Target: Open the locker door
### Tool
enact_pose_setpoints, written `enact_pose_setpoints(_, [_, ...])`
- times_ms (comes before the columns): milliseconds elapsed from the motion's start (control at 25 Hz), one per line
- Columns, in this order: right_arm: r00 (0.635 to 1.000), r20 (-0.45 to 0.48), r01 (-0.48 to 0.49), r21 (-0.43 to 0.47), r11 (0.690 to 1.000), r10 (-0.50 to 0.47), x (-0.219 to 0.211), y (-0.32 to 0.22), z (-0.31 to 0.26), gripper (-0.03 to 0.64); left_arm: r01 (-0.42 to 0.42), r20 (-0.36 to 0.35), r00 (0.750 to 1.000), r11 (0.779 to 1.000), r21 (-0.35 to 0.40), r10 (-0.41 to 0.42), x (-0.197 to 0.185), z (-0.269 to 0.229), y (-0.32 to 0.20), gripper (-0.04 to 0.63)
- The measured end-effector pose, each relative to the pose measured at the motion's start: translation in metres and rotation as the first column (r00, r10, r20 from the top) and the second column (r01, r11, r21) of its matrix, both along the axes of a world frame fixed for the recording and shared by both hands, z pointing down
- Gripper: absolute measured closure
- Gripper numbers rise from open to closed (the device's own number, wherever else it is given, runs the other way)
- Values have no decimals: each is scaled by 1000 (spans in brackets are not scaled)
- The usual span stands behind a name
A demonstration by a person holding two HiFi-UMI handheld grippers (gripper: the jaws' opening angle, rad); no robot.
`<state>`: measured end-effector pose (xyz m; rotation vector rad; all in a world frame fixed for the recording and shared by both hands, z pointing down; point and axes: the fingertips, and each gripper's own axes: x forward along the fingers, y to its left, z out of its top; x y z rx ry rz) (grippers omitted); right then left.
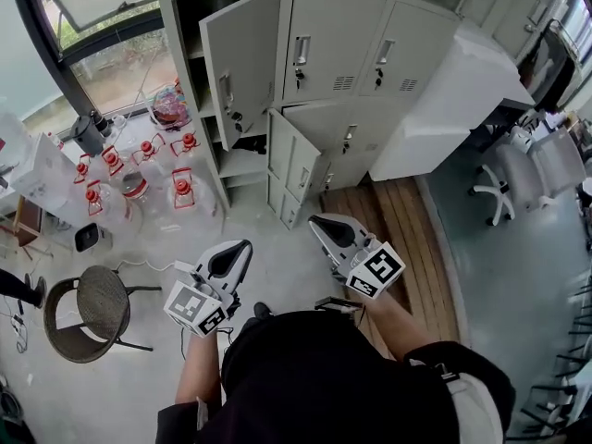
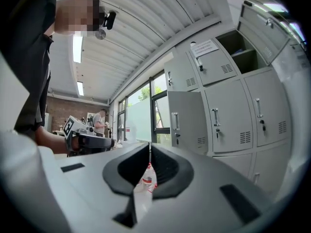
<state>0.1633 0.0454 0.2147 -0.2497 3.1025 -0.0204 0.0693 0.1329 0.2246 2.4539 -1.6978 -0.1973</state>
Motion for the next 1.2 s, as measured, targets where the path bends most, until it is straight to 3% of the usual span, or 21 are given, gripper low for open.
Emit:
enact_pose_setpoints(360, [990,33,141,-41,989,-139,63,54,-2,604,-8,19,1000,1000,-30,9,86,-1,37,578])
enact_pose_setpoints(600, [976,52,212,-44,976,-210,103,77,14,604,-31,-33,999,997,-76,29,137,27,56,578])
enact_pose_setpoints(1200, [980,34,197,-4,980,-197,139,93,14,606,-94,-14,996,992,-85,93,175,22,57,577])
